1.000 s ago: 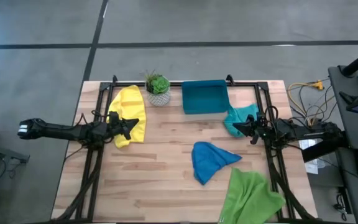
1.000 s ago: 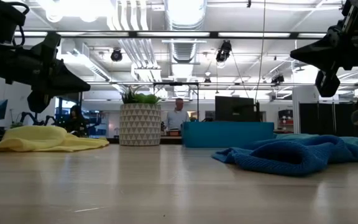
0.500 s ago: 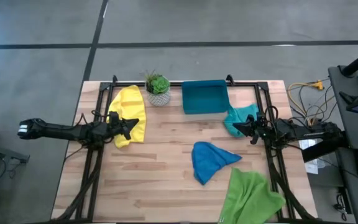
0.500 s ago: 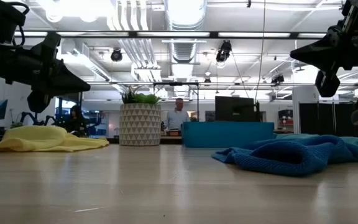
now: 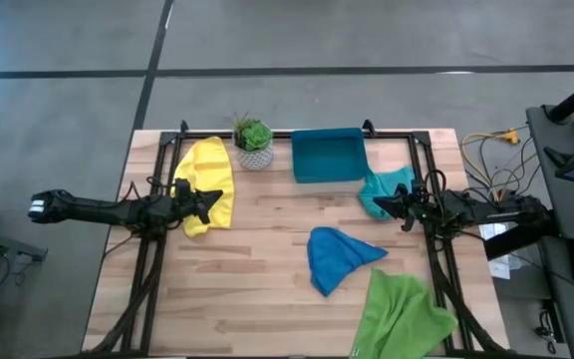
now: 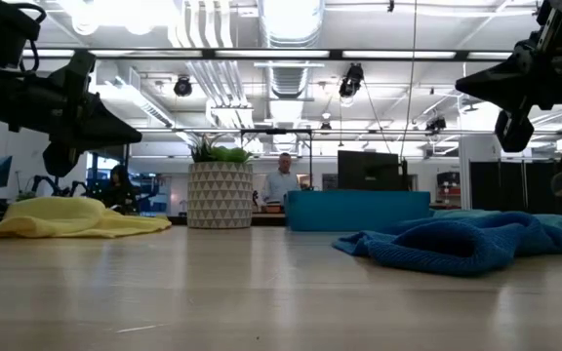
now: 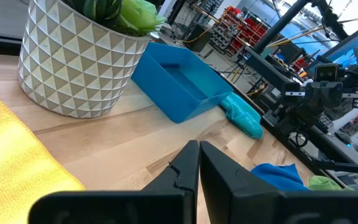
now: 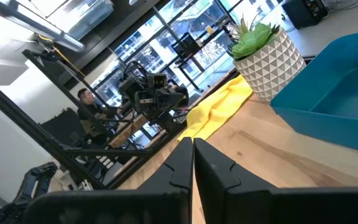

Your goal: Fold microfiber towels

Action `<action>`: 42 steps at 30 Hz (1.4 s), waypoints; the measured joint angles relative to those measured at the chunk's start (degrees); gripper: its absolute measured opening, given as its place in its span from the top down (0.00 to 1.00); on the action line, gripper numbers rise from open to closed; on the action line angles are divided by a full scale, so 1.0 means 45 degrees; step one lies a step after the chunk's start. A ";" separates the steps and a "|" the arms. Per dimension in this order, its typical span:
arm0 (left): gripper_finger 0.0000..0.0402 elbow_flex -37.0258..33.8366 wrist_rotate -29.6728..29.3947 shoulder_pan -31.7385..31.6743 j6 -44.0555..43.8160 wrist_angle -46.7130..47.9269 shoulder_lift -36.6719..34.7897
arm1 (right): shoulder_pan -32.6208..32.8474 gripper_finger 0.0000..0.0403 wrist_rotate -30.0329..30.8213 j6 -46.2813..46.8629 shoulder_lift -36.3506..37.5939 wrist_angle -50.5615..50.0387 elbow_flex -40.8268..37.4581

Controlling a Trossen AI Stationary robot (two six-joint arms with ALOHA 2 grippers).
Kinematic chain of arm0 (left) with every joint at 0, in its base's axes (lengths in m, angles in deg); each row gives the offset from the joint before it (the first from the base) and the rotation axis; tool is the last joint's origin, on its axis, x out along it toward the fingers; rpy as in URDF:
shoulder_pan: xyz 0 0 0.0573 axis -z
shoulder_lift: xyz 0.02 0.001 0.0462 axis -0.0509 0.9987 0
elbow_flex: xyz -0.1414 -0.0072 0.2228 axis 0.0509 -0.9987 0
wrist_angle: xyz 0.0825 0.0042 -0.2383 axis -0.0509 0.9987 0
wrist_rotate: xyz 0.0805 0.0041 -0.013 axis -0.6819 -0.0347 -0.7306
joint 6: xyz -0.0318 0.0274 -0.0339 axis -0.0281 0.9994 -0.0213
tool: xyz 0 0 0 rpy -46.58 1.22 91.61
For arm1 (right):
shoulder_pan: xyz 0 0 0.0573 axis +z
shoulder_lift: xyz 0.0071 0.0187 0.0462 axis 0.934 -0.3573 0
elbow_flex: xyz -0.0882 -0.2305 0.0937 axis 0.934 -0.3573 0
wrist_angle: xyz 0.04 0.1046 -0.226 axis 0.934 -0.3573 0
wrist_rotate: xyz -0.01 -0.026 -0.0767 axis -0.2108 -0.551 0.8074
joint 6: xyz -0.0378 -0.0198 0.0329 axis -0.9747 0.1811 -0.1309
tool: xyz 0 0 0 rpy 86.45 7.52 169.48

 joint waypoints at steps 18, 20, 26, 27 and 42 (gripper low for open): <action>1.00 0.0000 -0.0003 0.0000 0.0000 0.0000 -0.0002 | 0.0003 0.98 0.0002 0.0000 0.0001 0.0002 0.0000; 1.00 0.0000 0.0002 0.0000 0.0000 -0.0002 -0.0001 | 0.0003 0.98 0.0001 0.0000 0.0003 0.0000 0.0000; 1.00 0.0000 0.0001 -0.0004 0.0000 -0.0002 0.0000 | 0.0003 0.98 0.0001 0.0000 0.0003 0.0000 0.0000; 1.00 0.0000 0.0001 0.0000 0.0000 0.0002 -0.0002 | 0.0003 0.98 0.0002 -0.0005 0.0003 0.0000 0.0005; 1.00 0.0000 -0.0135 0.0000 0.0016 -0.0348 0.0003 | 0.0000 0.98 -0.0001 -0.0002 0.0001 0.0000 0.0001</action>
